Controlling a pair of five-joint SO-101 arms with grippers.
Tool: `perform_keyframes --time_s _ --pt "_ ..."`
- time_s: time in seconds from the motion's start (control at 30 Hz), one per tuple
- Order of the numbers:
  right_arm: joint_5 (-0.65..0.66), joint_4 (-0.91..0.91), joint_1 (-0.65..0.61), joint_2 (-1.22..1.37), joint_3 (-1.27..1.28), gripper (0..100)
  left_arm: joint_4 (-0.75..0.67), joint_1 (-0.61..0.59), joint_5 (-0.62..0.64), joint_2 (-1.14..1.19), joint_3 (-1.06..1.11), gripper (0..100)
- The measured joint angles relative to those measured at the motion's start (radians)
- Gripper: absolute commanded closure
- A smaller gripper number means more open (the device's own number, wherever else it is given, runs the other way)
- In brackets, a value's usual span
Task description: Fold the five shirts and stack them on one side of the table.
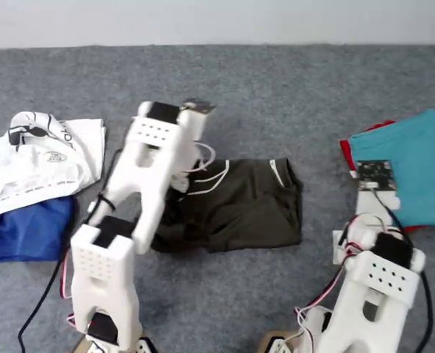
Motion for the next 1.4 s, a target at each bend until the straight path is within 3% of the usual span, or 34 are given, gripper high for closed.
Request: perform_keyframes --time_s 0.33,0.7,0.97,1.4 --pt "0.005 -0.014 0.057 0.0 0.064 79.4 0.003 0.186 0.114 0.0 -0.114 99" --pt "0.005 -0.138 0.058 0.0 0.213 79.4 0.006 0.276 0.129 0.0 -0.301 99" --pt "0.006 -0.146 0.17 -0.002 0.215 79.4 -0.031 0.334 0.129 0.003 -0.301 99" --pt "0.006 -0.153 0.192 -0.002 0.215 79.4 -0.002 0.391 0.13 0.282 -0.626 99"
